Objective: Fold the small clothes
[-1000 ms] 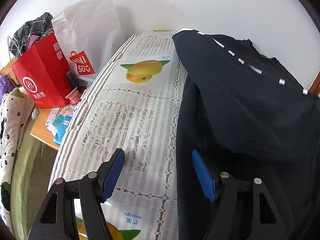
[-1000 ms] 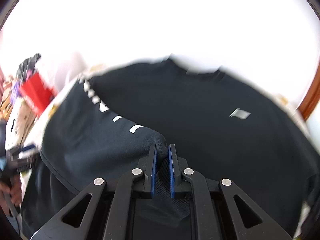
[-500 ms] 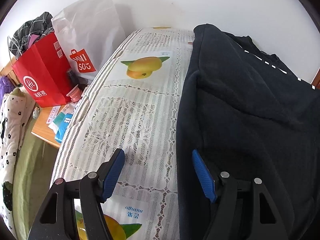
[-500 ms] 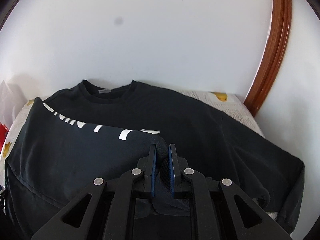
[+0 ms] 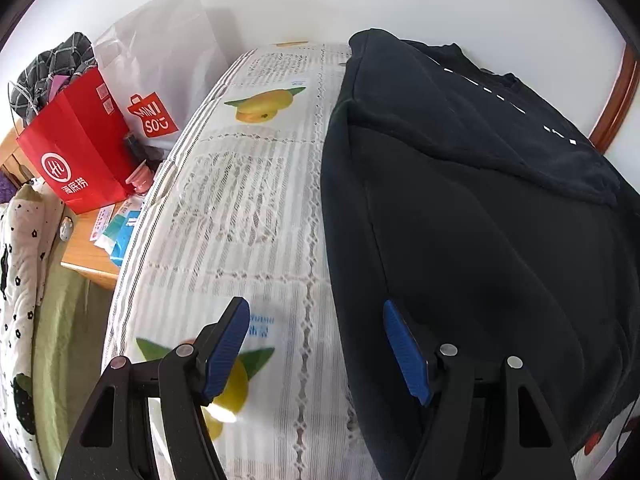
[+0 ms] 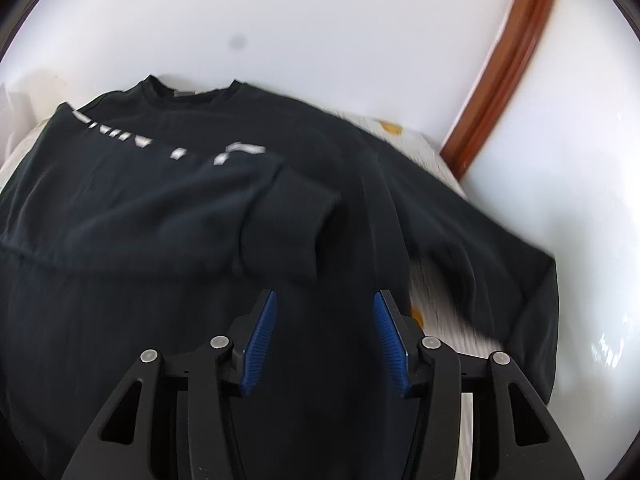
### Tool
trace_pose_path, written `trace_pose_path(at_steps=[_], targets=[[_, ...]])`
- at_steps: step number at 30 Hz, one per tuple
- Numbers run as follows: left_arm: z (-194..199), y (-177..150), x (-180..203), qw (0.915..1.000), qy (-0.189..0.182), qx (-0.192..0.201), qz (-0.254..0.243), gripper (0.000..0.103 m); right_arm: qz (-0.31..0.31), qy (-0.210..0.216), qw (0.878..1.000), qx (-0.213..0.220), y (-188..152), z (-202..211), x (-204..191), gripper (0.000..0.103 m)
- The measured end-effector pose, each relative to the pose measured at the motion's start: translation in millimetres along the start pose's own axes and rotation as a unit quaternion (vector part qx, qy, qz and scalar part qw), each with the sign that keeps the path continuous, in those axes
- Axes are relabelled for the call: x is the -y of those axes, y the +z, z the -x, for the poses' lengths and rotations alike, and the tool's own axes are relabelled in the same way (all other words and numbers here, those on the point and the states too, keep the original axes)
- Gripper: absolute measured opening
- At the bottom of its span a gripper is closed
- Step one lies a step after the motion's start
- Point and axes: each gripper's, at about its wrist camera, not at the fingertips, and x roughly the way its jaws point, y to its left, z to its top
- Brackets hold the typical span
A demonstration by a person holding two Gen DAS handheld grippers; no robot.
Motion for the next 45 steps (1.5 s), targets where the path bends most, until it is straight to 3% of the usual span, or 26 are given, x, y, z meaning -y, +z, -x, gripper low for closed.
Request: trace_pose_path(at_steps=[8,13,18,22,23,25,26,27,29,32,35,39,45], targets=[[29.7,-43.1,-1.8,0.9991,-0.041,-0.001,0.002,0.067,-0.034,0.026,0.999,-0.027,-103.5,45.8,37.5,0.055],[46.3,-72.7,-0.4,0.9931,-0.116,-0.013,0.012,0.067,-0.032,0.047,0.998,-0.024,-152.3,72.0,43.4,0.057],[50.1,-91.4,6.7,0.9905,-0.136,-0.016,0.014,0.067,-0.037,0.083,0.995,-0.033,-187.3,80.7,41.1,0.059],[51.3,-95.8,10.7,0.983,-0.18,-0.019,0.03,0.064,-0.07,0.1,0.992,-0.02,-198.7,83.5,45.0,0.06],[51.5,-96.6,15.3,0.9828,-0.181,-0.018,0.028,0.058,-0.088,0.111,0.99,-0.021,-200.3,81.3,49.2,0.059],[51.4,-97.4,24.1,0.9841,-0.176,-0.02,0.015,0.039,-0.113,0.134,0.984,-0.017,-202.9,79.1,54.0,0.045],[52.3,-97.9,25.9,0.9878,-0.155,-0.013,0.011,0.024,-0.113,0.131,0.985,-0.012,-203.1,79.7,53.6,0.031],[53.7,-97.9,24.8,0.9898,-0.142,-0.008,0.008,0.017,-0.109,0.119,0.987,-0.007,-203.2,81.0,53.8,0.022],[57.6,-97.8,12.7,0.9857,-0.166,-0.008,0.027,0.013,-0.111,0.136,0.984,0.01,-200.8,88.1,58.2,0.01],[64.4,-98.6,-14.5,0.974,-0.216,-0.011,0.068,0.012,-0.132,0.172,0.976,0.032,-197.8,104.5,71.4,0.01],[67.1,-105.5,-21.1,0.9774,-0.201,-0.017,0.062,0.012,-0.118,0.179,0.976,0.034,-199.0,112.5,64.8,0.01],[67.4,-120.4,-15.4,0.986,-0.162,-0.021,0.033,0.013,-0.074,0.147,0.986,0.002,-208.2,107.4,42.3,0.01],[77.3,-127.4,-5.6,0.9916,-0.128,-0.019,0.0,0.02,-0.09,0.135,0.987,-0.022,-206.4,101.2,44.1,0.017]])
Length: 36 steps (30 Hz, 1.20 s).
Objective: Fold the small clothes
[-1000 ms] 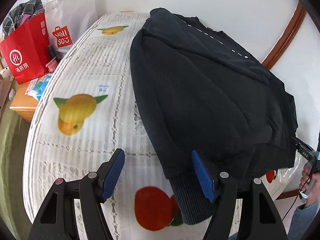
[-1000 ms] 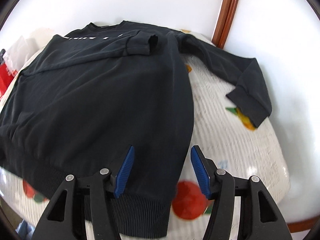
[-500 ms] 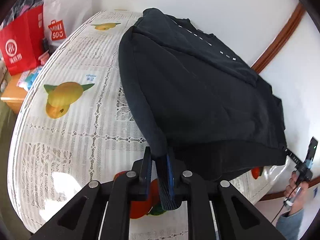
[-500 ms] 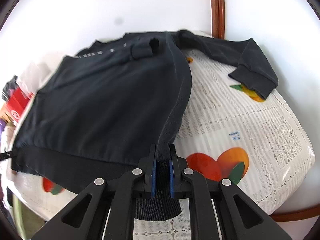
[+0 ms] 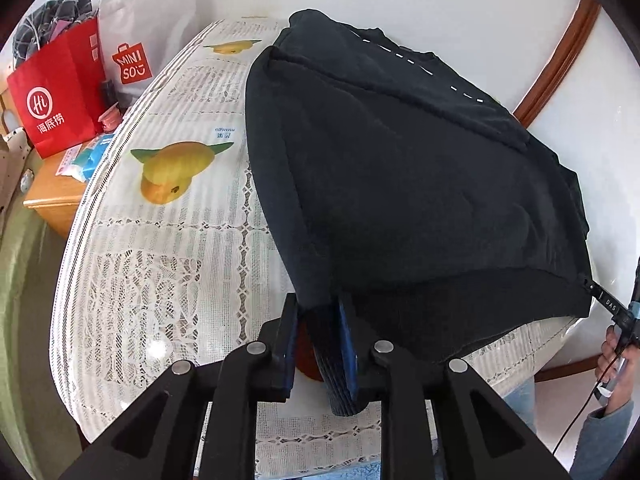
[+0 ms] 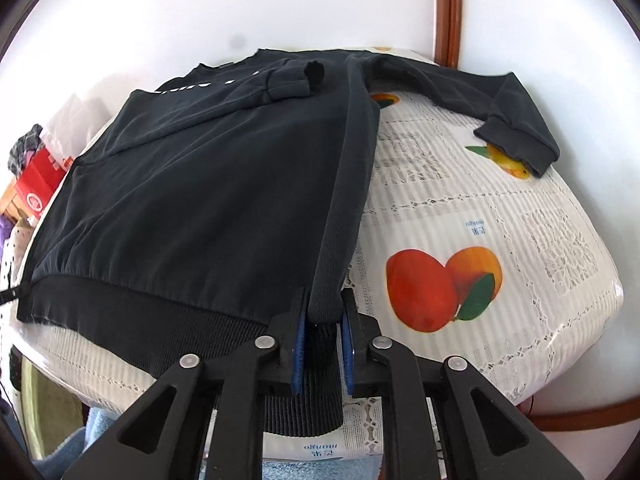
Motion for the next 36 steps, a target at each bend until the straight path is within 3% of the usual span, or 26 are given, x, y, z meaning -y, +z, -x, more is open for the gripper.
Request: trace_pose_path(at_steps=[3,4,7,8,13,20,27,31,36], targets=[[8.2,7.5,1.0,0.9999,0.008,0.011,0.001,0.023,0.006,-0.016,1.0,0.002,8.4,5.6,-1.3,0.023],[11.0,10.8,0.9,0.9997,0.015,0.018,0.001,0.029,0.013,-0.028,0.999,0.009,12.9,7.4,-2.0,0.024],[18.0,26.3,0.8,0.999,0.029,0.035,0.004,0.053,0.033,-0.052,0.997,0.035,27.8,16.2,-7.6,0.042],[20.0,31.0,1.5,0.9986,0.033,0.041,0.002,0.055,0.035,-0.05,0.997,0.044,33.2,18.4,-8.9,0.047],[14.4,59.3,1.2,0.9978,0.049,0.045,0.002,0.055,0.039,-0.045,0.996,0.069,70.6,12.5,-16.0,0.05],[-6.2,92.3,-0.7,0.9962,0.073,0.046,0.014,0.056,0.047,-0.003,0.996,0.071,144.4,-26.2,-37.6,0.055],[-45.3,123.9,1.9,0.9902,0.135,0.034,0.0,0.057,0.036,0.015,0.999,0.034,211.0,-91.7,-51.8,0.058],[-61.9,136.9,2.4,0.9877,0.153,0.031,-0.011,0.058,0.028,0.022,0.999,0.023,233.5,-121.1,-59.0,0.058],[-81.2,145.0,2.7,0.9871,0.157,0.019,-0.022,0.058,0.021,-0.004,1.0,-0.004,254.6,-166.3,-61.6,0.063]])
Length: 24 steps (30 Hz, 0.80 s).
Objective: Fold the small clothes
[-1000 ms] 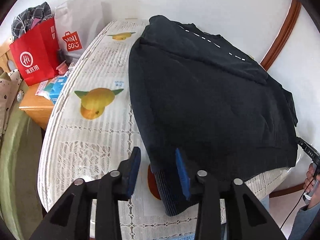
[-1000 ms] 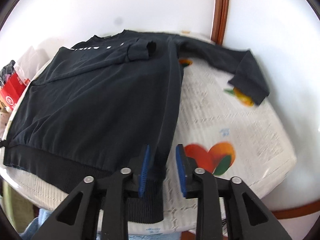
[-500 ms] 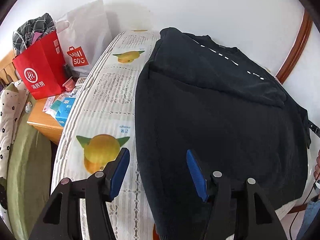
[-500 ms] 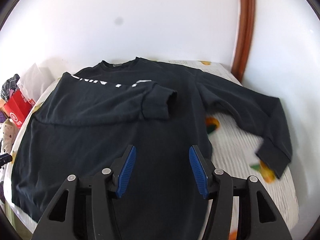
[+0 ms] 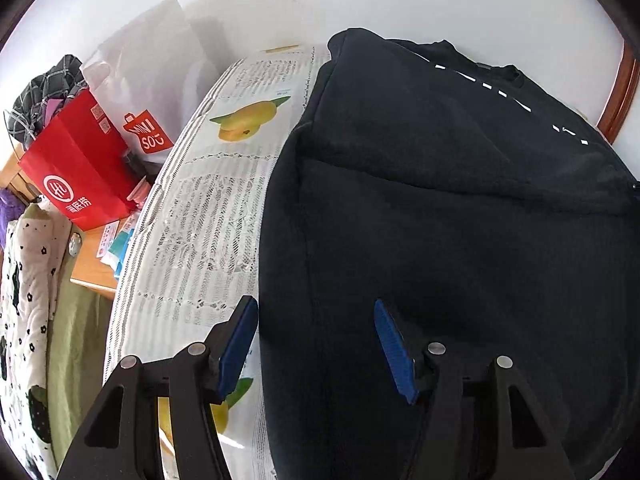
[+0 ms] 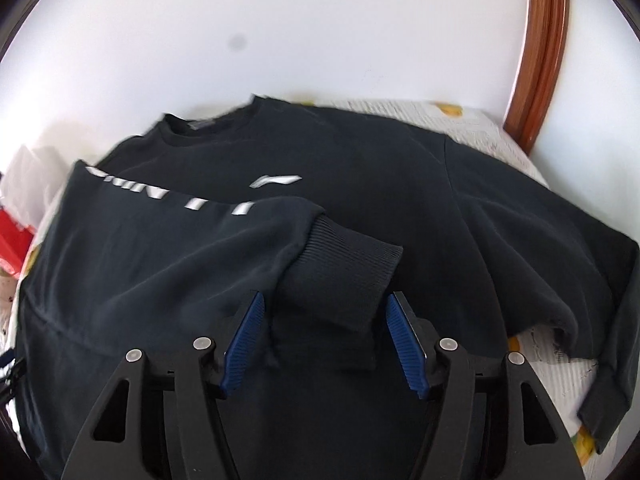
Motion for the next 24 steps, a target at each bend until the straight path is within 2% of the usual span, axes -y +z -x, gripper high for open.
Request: trace_pose_path(at_steps=[1,2,3,5,7,11,14,15,18,19,20,22,24], targets=[[-0.4,0.0,0.3,1.0,0.001,0.005,0.0,0.059,-0.007,0.006,1.0,-0.008,1.1,-7.4,2.8,0.062],[-0.5,-0.7,0.1,1.0,0.002,0.007,-0.002,0.062,-0.012,0.013,1.0,-0.013,1.5,-12.8,4.9,0.055],[-1.3,-0.8,-0.3,0.9999,0.004,0.009,-0.003,0.063,-0.012,0.02,1.0,-0.017,0.9,-16.3,6.2,0.037],[-2.9,-0.4,-3.1,1.0,0.0,0.005,0.006,0.067,0.006,0.001,1.0,-0.011,0.1,-14.1,5.1,0.01],[-4.9,0.6,-8.6,0.9997,-0.013,0.0,0.021,0.067,0.012,0.01,1.0,0.01,-0.2,-3.4,8.0,0.002],[-5.7,-0.3,-11.5,0.9994,-0.022,0.001,0.025,0.068,-0.032,0.057,0.998,0.025,1.8,16.1,31.1,0.002],[-4.7,-1.9,-9.8,0.9996,-0.017,0.007,0.021,0.068,-0.032,0.051,0.998,0.002,-0.2,14.5,32.8,0.002],[-4.4,-2.2,-9.3,0.9997,-0.015,0.009,0.019,0.068,-0.022,0.037,0.999,-0.006,-0.8,11.8,29.5,0.003],[-2.5,-1.8,-9.4,0.9998,-0.015,0.009,0.012,0.068,0.014,-0.041,0.998,-0.05,-4.0,-0.8,18.8,0.009],[-1.6,-1.5,-10.2,0.9998,-0.017,0.009,0.01,0.068,0.017,-0.057,0.997,-0.05,-3.9,0.8,18.8,0.009],[-0.6,-2.1,-11.4,0.9998,-0.017,0.009,0.009,0.068,0.021,-0.087,0.995,-0.039,-2.5,7.5,16.2,0.009],[0.5,-1.2,-16.4,0.9998,-0.014,0.014,0.009,0.068,0.034,-0.116,0.993,-0.004,3.8,24.7,5.1,0.013],[0.3,2.8,-21.8,0.9997,-0.014,0.017,0.015,0.068,0.046,-0.114,0.992,0.024,12.9,39.1,-12.2,0.03]])
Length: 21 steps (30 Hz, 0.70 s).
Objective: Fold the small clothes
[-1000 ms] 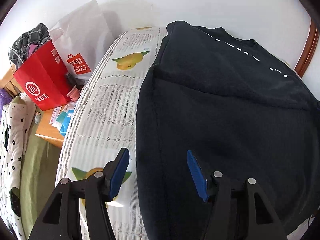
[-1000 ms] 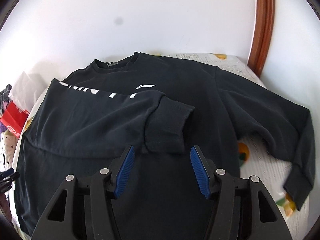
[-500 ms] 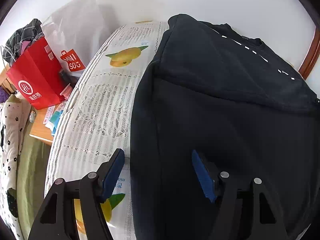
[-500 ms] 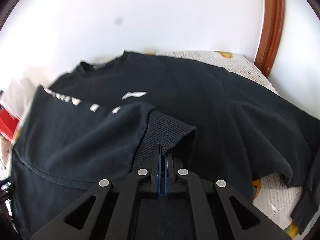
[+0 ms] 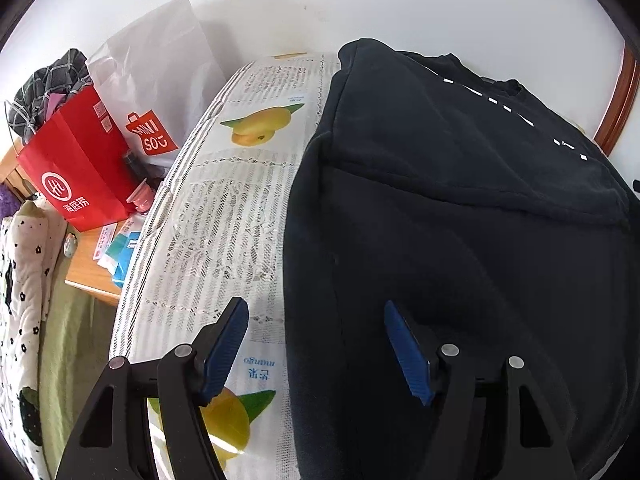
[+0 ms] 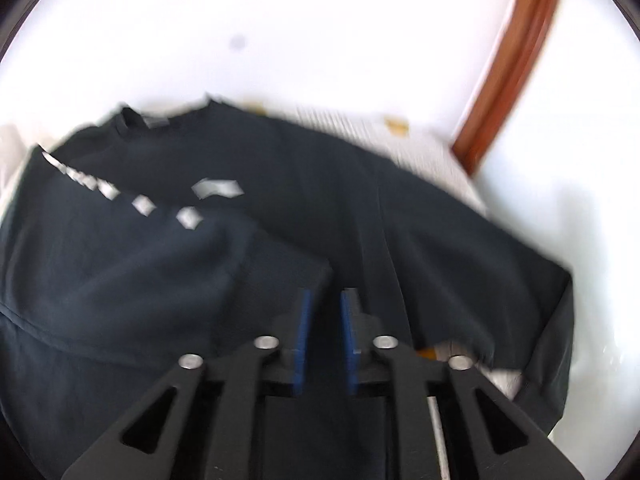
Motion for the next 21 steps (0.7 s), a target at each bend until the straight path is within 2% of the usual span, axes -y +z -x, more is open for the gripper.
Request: trace_pose_path(at_steps=[2,3,6,10,13,15,18,21], targets=[[-0.1,7.0,-6.4,0.9999,-0.002,0.003,0.01,0.067,0.017,0.019,0.999,0.038,14.9,17.3,-24.6,0.04],[0.3,11.4,-9.5,0.9999,-0.003,0.006,0.014,0.067,0.034,0.035,0.997,0.055,23.0,24.5,-43.6,0.041],[1.2,24.3,-13.7,0.9997,0.009,0.021,0.013,0.065,0.076,0.087,0.99,0.077,44.8,33.3,-99.1,0.041],[-5.4,38.3,-18.2,0.9994,0.021,0.027,0.008,0.057,0.11,0.156,0.977,0.093,70.2,36.1,-173.0,0.041],[-12.9,45.7,-23.8,0.9995,0.012,0.028,0.013,0.047,0.137,0.206,0.965,0.087,84.9,30.0,-229.4,0.041],[-18.3,50.7,-27.6,0.9996,-0.005,0.024,0.018,0.045,0.152,0.232,0.958,0.074,95.1,18.8,-266.1,0.041],[-27.7,58.6,-29.1,0.9992,-0.027,0.018,0.023,0.043,0.169,0.249,0.951,0.067,105.9,5.7,-306.1,0.041],[-38.1,67.0,-22.6,0.9994,-0.031,0.012,0.011,0.043,0.178,0.262,0.947,0.059,121.5,-14.0,-341.4,0.041]])
